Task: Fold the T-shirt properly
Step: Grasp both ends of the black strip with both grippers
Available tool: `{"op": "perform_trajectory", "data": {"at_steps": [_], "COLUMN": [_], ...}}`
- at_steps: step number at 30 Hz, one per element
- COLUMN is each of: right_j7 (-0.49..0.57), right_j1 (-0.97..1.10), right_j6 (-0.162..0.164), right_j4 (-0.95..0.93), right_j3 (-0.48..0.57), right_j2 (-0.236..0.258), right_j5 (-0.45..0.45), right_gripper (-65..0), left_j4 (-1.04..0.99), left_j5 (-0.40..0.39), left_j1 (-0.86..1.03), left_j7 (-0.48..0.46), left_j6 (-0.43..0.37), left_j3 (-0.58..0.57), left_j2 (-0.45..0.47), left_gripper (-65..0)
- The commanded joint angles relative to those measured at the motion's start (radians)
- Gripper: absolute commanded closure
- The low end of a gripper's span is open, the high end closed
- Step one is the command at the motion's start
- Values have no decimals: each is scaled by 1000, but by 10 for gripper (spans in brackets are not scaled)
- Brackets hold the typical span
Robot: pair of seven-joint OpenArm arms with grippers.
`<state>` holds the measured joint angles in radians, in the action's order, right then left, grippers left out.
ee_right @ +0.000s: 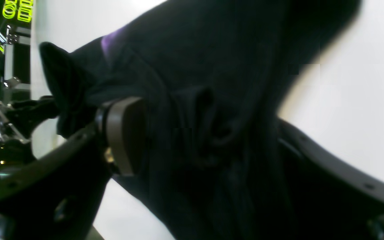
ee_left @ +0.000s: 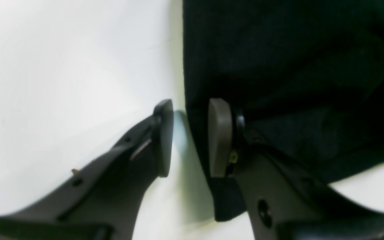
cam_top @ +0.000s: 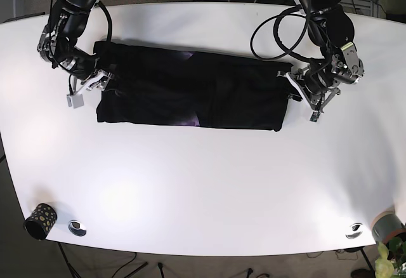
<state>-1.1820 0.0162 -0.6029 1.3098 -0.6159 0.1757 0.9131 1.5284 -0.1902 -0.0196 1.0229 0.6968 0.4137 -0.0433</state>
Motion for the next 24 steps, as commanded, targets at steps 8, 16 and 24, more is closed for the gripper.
{"op": "perform_trajectory", "data": {"at_steps": [8, 16, 24], "right_j7": [14, 63, 61], "right_j1": [-19, 1, 61], "right_j6": [7, 7, 7], "right_j4": [11, 93, 348], "right_j3": [-2, -2, 1], "right_j2": [0, 52, 87], "right_j5": [-16, -16, -18], "right_gripper": [-216, -24, -24], "left_j4": [-44, -47, -48], "left_j5": [8, 8, 8], "left_j1": [-9, -9, -15], "left_j7": [12, 7, -25], "left_j6": [1, 1, 1], "left_j3": [-45, -181, -361], "left_j2": [-34, -37, -73], "left_gripper": [-158, -158, -158]}}
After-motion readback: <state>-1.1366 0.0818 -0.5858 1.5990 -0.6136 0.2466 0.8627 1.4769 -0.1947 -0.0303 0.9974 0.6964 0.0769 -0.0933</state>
